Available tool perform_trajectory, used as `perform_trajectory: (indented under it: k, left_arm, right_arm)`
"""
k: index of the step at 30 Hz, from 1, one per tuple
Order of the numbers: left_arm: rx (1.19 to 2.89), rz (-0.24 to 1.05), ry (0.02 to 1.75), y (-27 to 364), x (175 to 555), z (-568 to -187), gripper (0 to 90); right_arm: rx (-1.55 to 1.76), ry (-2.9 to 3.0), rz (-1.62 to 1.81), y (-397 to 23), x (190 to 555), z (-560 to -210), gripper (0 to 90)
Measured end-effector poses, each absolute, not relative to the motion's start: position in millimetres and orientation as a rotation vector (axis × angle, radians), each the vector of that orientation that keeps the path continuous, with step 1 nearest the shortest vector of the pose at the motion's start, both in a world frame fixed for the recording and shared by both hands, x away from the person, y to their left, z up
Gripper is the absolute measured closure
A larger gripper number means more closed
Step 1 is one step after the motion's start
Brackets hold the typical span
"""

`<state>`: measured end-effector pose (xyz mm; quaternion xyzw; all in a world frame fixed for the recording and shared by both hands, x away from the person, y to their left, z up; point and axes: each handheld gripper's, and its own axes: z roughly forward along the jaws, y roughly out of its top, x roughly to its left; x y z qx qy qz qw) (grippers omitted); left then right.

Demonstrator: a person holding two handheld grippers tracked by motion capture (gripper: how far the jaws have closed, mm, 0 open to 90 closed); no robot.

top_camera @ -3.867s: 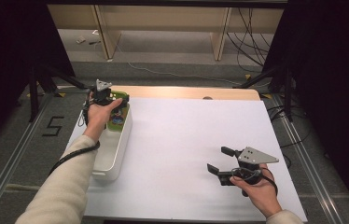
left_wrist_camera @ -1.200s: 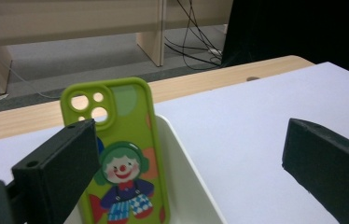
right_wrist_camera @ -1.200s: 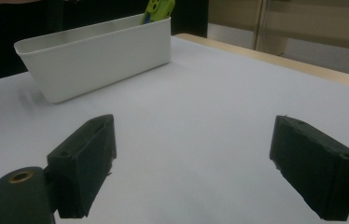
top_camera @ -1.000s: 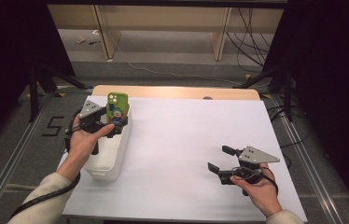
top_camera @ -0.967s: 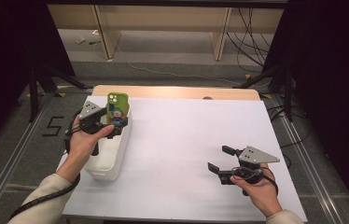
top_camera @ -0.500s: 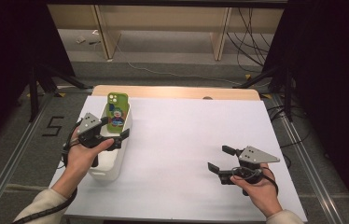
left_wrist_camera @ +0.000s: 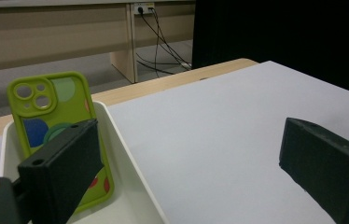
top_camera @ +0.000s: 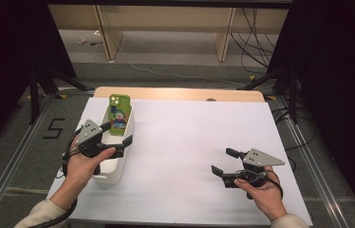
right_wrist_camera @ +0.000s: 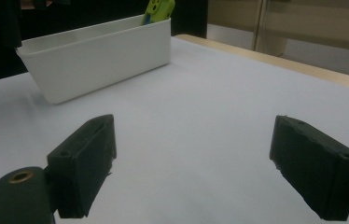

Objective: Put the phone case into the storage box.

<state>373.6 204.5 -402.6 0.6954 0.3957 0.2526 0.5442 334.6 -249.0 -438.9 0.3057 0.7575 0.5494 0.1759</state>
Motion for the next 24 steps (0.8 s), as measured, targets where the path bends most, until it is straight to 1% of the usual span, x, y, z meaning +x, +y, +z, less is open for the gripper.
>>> perform_trajectory:
  k: [12,24]
  left_arm:
    - [1.666,0.571,0.896,199,355,-404,5.2]
    - [1.682,0.566,0.865,200,347,-407,5.3]
  right_arm:
    - [0.865,2.147,1.553,-249,335,-439,15.5]
    - [0.864,2.15,1.553,-249,335,-440,15.5]
